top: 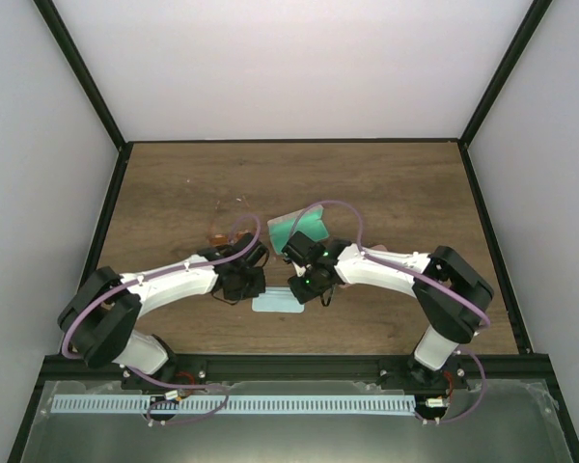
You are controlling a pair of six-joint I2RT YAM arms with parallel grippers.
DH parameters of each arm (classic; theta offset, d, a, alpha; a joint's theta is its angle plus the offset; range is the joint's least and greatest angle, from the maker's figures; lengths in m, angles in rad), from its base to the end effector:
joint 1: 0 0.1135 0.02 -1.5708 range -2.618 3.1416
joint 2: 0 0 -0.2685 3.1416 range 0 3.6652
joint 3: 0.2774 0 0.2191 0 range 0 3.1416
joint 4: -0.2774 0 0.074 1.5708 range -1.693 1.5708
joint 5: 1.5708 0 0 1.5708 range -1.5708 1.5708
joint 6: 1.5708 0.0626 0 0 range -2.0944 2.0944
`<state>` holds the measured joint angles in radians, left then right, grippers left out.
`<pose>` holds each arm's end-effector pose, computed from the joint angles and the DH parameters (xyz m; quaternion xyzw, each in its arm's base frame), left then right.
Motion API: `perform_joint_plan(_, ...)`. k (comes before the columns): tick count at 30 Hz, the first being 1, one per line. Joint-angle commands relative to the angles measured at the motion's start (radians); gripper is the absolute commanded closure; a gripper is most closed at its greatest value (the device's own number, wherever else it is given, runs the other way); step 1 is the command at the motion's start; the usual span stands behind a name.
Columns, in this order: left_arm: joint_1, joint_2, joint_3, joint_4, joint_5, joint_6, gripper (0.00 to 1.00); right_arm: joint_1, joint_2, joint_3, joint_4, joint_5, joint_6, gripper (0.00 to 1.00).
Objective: Organize the sunglasses
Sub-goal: Fold the glasses cleaning cloth at the center of the board.
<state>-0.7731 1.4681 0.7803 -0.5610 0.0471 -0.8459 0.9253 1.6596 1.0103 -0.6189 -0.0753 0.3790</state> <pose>0.1673 -0.1673 0.1637 -0.0321 0.9863 -0.1321 0.0937 0.1699 0.2334 0.1711 -0.2720 0.9497 0.1210 0.0971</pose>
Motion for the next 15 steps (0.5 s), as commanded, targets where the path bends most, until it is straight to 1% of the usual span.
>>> perform_joint_plan(1,-0.004,-0.022,-0.024,0.000,-0.001,-0.019,0.96,0.005,-0.026,0.000,-0.005,0.007,0.009,0.99)
perform_joint_plan(8,-0.004,-0.033,-0.043,0.008,0.005,-0.028,0.96,0.006,-0.023,-0.003,0.001,-0.006,0.011,0.99)
perform_joint_plan(15,-0.004,-0.003,-0.034,0.013,0.011,-0.016,0.96,0.005,-0.018,-0.001,0.003,-0.012,0.010,0.99)
